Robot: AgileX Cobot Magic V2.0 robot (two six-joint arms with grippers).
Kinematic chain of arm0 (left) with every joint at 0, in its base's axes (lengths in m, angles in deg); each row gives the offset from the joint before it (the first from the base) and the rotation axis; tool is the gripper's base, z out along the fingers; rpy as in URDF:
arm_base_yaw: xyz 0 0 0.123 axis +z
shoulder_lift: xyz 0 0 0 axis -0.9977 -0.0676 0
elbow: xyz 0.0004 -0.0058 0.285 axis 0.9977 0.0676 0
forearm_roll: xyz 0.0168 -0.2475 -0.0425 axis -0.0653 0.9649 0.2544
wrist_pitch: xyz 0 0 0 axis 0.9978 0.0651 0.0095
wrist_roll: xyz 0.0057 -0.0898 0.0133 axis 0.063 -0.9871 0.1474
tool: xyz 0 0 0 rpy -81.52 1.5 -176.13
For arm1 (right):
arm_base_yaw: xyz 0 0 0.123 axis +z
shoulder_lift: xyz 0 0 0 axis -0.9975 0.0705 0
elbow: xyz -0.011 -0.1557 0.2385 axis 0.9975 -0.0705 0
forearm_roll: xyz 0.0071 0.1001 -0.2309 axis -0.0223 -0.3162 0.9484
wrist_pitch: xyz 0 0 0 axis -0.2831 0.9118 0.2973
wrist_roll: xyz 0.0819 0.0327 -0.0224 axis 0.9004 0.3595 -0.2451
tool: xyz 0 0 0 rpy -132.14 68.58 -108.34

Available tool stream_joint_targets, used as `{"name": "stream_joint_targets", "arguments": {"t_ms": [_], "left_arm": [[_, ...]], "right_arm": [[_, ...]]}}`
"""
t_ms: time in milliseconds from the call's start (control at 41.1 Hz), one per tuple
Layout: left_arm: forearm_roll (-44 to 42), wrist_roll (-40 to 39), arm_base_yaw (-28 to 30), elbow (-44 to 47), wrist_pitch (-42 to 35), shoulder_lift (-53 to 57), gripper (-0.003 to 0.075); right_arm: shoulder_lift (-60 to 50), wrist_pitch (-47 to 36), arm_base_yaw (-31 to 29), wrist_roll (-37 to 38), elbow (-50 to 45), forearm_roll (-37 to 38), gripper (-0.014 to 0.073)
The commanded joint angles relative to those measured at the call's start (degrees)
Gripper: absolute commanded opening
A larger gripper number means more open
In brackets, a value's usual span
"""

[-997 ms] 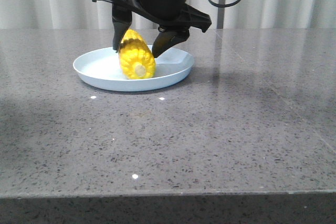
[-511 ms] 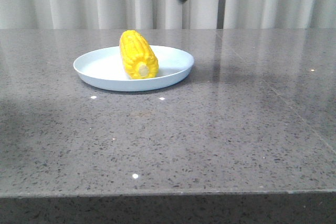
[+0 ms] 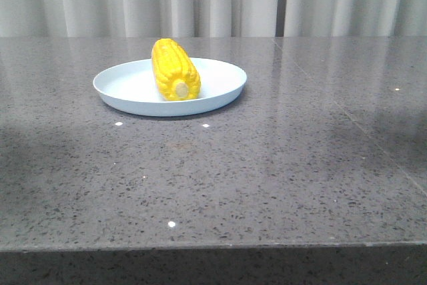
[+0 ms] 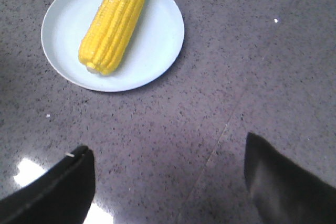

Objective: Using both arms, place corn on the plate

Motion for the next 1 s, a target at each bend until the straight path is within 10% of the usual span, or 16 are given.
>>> {"name": "stream_joint_targets", "arguments": {"t_ms": [0,608,973], "left_arm": [[0.9,-0.1,-0.3,-1.4,-3.4,0.9,0.0421],[0.9,-0.1,-0.3,-1.4,-3.4,0.9,0.0373],[0.9,-0.1,-0.3,-1.4,-3.4,0.9,-0.002]], "right_arm": [[-7.8,-2.5,0.1,-0.8,-3.1,1.2,0.0602],[-26.2,-2.3,0.1,-0.8,-14.1,1.2,0.0568],[-26.1,-3.0,0.1,-0.8,-14.1,1.2,-0.002]]}}
